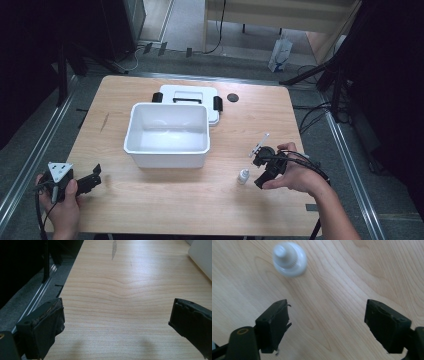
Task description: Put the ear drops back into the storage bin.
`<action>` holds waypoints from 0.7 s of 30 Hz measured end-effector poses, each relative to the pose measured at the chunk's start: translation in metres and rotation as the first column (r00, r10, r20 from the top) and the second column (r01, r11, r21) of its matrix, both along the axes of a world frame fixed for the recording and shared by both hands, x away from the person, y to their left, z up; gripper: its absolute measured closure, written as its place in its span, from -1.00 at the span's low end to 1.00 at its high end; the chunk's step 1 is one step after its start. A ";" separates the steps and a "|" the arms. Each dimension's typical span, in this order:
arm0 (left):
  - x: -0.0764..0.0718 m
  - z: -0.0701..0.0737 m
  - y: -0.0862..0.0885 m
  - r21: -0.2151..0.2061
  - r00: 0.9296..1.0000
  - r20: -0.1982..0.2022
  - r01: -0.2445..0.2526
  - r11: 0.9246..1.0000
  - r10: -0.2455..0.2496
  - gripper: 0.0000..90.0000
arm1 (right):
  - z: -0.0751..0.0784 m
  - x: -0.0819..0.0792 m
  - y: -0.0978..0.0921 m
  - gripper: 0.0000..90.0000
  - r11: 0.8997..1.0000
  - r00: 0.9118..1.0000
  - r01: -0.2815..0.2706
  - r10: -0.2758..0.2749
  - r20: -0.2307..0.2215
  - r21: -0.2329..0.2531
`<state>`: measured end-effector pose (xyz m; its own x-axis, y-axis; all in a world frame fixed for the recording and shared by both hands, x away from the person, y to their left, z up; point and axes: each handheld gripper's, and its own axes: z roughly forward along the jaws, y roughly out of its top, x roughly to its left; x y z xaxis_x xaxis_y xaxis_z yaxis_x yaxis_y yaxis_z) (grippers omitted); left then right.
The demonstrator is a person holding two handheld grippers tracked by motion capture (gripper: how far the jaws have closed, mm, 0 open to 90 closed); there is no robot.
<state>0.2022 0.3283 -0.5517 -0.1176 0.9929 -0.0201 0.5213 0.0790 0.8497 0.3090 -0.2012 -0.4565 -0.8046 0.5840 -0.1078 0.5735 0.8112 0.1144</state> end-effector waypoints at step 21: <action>0.001 0.000 0.001 0.000 1.000 -0.011 0.005 1.000 -0.005 -0.99 | 0.008 -0.001 0.032 0.28 0.995 0.995 -0.084 0.086 -0.052 0.048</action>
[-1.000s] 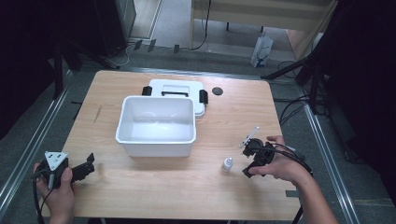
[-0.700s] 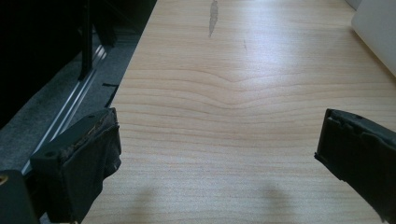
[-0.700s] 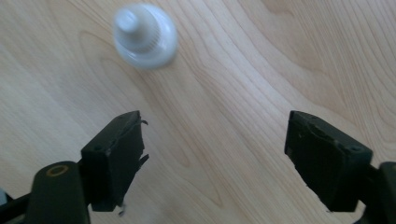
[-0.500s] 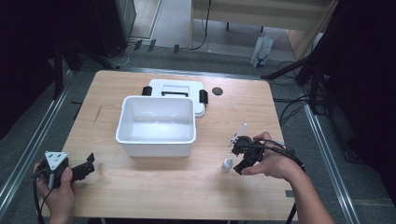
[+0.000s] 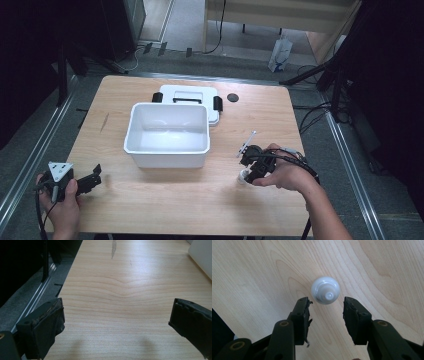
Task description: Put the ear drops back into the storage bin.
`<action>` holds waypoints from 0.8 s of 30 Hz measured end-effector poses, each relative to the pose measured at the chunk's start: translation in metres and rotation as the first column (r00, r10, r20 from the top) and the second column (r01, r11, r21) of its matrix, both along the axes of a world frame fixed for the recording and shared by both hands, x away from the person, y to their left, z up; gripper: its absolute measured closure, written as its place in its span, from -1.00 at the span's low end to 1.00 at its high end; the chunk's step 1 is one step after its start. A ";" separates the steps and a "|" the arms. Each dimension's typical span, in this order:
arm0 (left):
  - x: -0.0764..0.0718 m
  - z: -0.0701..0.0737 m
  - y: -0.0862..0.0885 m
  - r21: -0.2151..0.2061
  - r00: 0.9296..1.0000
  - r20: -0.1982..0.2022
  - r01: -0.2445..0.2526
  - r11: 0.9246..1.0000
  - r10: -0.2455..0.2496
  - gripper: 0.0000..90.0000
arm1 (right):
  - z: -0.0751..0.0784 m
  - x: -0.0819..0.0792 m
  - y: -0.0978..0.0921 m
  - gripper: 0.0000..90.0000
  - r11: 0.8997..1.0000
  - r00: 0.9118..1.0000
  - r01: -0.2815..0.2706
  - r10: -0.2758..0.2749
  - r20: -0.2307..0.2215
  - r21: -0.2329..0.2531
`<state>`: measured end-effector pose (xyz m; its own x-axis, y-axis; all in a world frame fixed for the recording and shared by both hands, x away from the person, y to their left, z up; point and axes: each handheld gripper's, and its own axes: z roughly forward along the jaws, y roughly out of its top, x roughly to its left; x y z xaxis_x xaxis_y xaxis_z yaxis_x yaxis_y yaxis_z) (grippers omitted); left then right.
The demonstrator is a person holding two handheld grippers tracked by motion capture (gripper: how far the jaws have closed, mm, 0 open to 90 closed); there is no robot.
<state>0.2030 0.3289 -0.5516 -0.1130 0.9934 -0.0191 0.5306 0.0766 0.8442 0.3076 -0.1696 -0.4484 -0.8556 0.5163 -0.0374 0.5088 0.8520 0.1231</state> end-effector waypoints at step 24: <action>0.000 0.000 0.000 -0.002 1.000 0.000 0.001 1.000 -0.001 -0.99 | -0.005 0.010 0.010 0.60 1.000 0.999 0.013 -0.013 -0.031 -0.003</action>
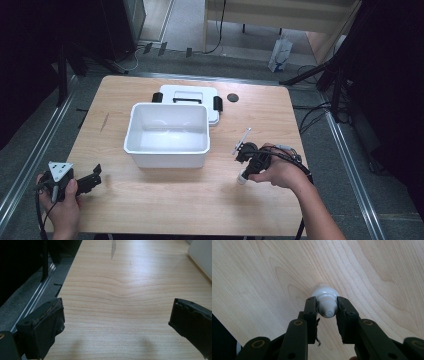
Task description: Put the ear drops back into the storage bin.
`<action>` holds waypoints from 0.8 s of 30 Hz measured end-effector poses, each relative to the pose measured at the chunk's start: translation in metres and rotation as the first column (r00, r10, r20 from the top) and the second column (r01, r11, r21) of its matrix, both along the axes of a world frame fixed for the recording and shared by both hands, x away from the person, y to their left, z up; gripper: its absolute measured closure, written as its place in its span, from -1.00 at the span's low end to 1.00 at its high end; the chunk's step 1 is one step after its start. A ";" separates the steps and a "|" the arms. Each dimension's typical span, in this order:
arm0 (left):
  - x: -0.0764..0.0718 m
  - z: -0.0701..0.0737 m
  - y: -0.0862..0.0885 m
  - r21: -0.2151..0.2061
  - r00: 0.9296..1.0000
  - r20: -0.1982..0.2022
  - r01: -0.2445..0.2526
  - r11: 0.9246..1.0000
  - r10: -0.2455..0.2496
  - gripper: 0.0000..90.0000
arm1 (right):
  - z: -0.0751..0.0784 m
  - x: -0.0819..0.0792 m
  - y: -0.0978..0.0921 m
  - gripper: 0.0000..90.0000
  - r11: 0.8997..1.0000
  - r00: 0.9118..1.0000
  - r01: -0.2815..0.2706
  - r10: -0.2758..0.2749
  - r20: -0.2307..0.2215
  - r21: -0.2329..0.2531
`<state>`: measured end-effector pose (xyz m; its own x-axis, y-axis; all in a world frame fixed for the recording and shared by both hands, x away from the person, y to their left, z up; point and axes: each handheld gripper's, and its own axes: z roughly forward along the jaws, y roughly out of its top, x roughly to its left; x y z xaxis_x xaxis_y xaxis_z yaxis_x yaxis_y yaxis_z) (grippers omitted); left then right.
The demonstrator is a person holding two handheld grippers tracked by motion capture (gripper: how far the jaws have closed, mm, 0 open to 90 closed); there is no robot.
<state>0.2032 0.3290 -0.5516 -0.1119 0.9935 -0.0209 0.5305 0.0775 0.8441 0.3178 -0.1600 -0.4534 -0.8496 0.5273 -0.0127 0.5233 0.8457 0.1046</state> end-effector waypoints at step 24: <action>0.001 0.000 0.000 -0.008 1.000 0.005 0.002 1.000 -0.002 -0.99 | 0.042 0.031 0.017 0.60 0.997 0.994 -0.074 0.074 0.080 -0.001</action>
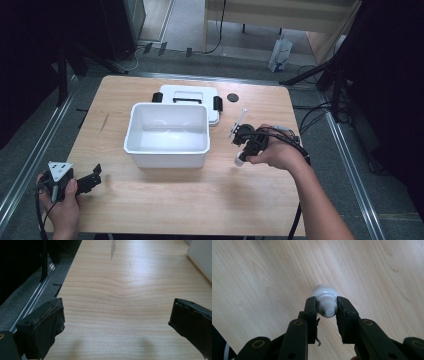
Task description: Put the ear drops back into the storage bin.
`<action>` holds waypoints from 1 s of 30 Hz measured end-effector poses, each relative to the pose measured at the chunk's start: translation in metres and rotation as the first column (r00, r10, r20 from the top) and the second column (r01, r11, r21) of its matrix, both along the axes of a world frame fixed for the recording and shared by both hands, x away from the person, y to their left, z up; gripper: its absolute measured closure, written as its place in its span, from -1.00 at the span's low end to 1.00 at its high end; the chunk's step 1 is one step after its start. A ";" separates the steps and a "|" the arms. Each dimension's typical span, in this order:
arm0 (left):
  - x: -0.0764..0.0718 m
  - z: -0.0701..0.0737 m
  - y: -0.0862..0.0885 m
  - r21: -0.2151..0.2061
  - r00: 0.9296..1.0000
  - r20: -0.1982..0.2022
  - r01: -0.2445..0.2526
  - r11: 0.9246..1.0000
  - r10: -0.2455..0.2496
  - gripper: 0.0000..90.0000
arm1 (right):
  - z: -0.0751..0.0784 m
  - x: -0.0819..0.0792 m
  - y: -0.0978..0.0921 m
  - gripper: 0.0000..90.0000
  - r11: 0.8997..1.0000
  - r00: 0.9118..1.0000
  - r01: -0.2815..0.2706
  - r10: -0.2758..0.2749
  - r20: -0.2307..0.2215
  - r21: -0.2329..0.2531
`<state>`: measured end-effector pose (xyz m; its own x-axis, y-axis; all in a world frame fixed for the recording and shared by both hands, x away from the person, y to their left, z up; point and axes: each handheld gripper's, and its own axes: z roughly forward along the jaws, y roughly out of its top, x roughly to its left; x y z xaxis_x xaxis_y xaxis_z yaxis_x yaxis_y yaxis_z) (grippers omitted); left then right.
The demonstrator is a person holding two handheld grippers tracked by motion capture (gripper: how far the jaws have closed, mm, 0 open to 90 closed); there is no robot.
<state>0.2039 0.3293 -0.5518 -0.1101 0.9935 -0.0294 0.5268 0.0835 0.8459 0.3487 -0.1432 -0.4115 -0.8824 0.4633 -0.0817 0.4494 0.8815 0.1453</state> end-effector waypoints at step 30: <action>0.000 0.000 0.000 -0.007 1.000 0.002 0.000 1.000 0.000 -0.99 | 0.062 0.049 0.047 0.60 0.999 1.000 -0.003 0.003 -0.003 0.037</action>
